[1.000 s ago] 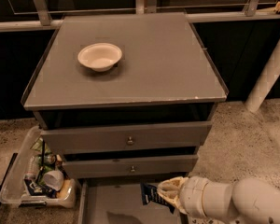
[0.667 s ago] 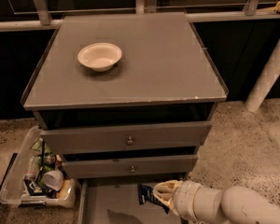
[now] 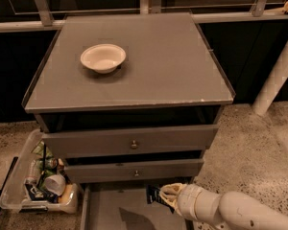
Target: Place rxbar blueberry into bottom drawer
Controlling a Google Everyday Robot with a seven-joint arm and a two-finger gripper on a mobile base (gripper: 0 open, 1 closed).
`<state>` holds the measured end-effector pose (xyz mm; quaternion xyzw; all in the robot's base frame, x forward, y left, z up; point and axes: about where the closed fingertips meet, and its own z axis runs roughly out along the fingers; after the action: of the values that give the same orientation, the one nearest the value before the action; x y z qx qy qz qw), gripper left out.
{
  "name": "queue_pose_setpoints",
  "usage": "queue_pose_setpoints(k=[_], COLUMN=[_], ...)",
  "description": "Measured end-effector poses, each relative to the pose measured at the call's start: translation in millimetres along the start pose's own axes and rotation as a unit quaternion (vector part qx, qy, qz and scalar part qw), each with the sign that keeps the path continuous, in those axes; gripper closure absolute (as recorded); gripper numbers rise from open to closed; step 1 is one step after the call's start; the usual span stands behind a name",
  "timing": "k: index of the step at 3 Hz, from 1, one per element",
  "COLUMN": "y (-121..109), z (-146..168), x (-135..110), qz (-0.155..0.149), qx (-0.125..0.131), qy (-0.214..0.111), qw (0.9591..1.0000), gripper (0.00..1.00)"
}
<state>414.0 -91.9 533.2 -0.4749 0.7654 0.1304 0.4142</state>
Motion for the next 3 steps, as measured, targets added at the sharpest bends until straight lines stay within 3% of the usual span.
queue_pose_setpoints(k=[1, 2, 3], y=[-2.4, -16.3, -27.4], z=[18.2, 52.3, 87.1], x=[12.0, 39.7, 66.0], qz=[0.013, 0.014, 0.021], qx=[-0.004, -0.001, -0.008], qy=[0.001, 0.017, 0.004], qw=[0.9999, 0.9998, 0.9997], gripper=[1.0, 1.0, 1.0])
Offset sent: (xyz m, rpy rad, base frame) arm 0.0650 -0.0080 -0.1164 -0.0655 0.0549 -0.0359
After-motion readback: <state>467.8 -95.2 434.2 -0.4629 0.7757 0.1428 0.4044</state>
